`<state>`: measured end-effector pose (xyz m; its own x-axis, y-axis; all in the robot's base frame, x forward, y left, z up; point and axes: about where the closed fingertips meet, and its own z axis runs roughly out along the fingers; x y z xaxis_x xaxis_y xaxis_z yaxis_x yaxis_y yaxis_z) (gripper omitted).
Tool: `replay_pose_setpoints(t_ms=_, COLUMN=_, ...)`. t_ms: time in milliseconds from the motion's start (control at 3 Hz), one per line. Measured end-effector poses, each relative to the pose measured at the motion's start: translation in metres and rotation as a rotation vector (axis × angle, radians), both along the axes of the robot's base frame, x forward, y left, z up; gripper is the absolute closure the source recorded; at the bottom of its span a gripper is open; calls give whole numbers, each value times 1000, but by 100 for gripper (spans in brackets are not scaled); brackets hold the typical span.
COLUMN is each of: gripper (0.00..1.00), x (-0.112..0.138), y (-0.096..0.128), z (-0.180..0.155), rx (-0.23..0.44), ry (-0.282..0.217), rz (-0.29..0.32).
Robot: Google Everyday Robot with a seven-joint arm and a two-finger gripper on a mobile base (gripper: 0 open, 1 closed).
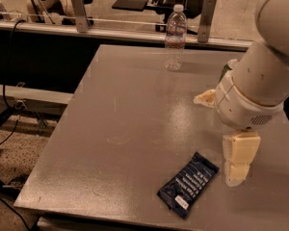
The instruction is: Move rxbar blueberry near green can
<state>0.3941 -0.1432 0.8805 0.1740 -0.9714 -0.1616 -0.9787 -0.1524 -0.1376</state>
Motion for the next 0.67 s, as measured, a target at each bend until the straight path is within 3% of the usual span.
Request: replay_pose_setpoints(t_ms=667, gripper=0, x=-22, y=17, z=-34, rx=0, ry=23, rz=175)
